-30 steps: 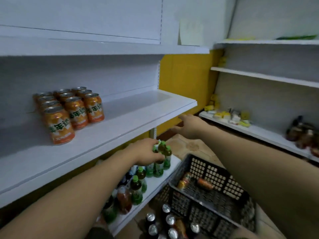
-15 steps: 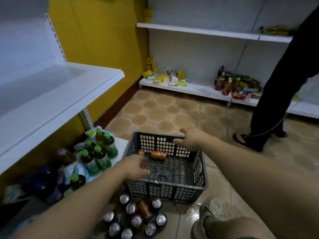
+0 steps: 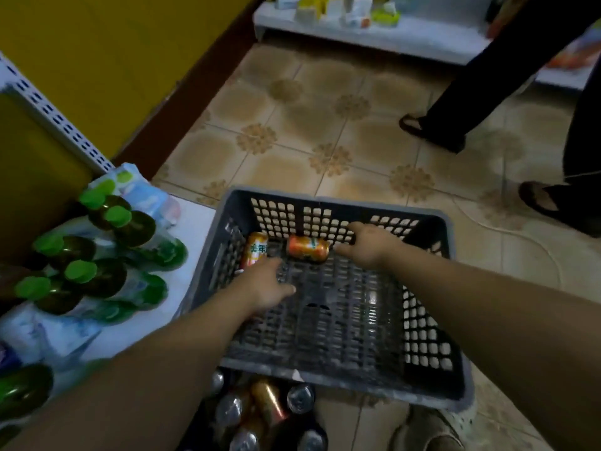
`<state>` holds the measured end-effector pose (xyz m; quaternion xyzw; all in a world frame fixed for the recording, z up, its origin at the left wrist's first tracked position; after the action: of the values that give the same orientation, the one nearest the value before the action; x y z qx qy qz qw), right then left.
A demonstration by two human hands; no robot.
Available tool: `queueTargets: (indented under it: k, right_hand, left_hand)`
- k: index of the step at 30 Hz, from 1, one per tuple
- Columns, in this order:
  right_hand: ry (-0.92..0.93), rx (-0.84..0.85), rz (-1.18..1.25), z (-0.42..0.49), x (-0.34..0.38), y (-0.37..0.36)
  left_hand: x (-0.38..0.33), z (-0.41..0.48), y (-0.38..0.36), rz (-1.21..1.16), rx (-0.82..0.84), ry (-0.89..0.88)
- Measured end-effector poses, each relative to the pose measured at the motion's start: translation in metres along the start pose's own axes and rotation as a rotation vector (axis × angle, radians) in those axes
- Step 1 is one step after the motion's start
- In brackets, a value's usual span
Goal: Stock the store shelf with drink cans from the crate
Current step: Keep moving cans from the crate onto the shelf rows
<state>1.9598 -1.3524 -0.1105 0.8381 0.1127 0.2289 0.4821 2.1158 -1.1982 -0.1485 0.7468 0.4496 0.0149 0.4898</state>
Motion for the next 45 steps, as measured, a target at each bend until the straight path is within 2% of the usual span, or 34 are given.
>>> queueTargets:
  k: [4, 7, 11, 15, 21, 25, 30, 36, 41, 45]
  right_hand:
    - [-0.019, 0.04, 0.084, 0.065, -0.007, -0.068]
    - [-0.092, 0.062, 0.162, 0.102, -0.013, -0.113]
    - [-0.356, 0.013, 0.41, 0.137, -0.022, -0.161]
    - [-0.603, -0.085, 0.679, 0.154, -0.02, -0.191]
    - [-0.64, -0.211, 1.064, 0.143, -0.007, -0.196]
    - [-0.495, -0.258, 0.956, 0.112, 0.008, -0.147]
    - [-0.316, -0.276, 0.859, 0.047, 0.033, -0.056]
    - [-0.232, -0.264, 0.937, -0.06, 0.102, 0.062]
    - [0.054, -0.182, 1.036, -0.168, 0.164, 0.144]
    - [0.301, -0.256, 0.949, -0.253, 0.223, 0.19]
  left_hand:
    - [0.015, 0.076, -0.038, 0.052, -0.059, -0.041]
    - [0.032, 0.125, -0.062, 0.004, -0.046, -0.039]
    - [0.05, 0.168, -0.089, -0.106, -0.048, 0.015]
    - [0.061, 0.185, -0.106, -0.182, 0.056, 0.134]
    - [0.066, 0.168, -0.11, -0.483, 0.092, 0.293]
    - [0.052, 0.125, -0.097, -0.493, 0.138, 0.25]
    - [0.012, 0.053, -0.03, -0.554, -0.114, 0.078]
    - [-0.034, -0.073, 0.079, -0.658, -0.308, -0.048]
    - [-0.033, -0.184, 0.158, -0.819, -0.36, -0.048]
    - [-0.023, -0.286, 0.213, -0.782, -0.441, -0.09]
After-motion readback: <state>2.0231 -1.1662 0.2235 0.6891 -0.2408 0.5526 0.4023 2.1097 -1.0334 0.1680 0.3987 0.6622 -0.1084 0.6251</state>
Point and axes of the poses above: each hand's wrist, its own z-axis towards the middle knuckle, its own y-axis out of the back of the hand, x = y × z, the point moved 2 cm from there along z, towards the middle knuckle, and after that the axes turned 14 degrees about -x, right-handed, at the moved point
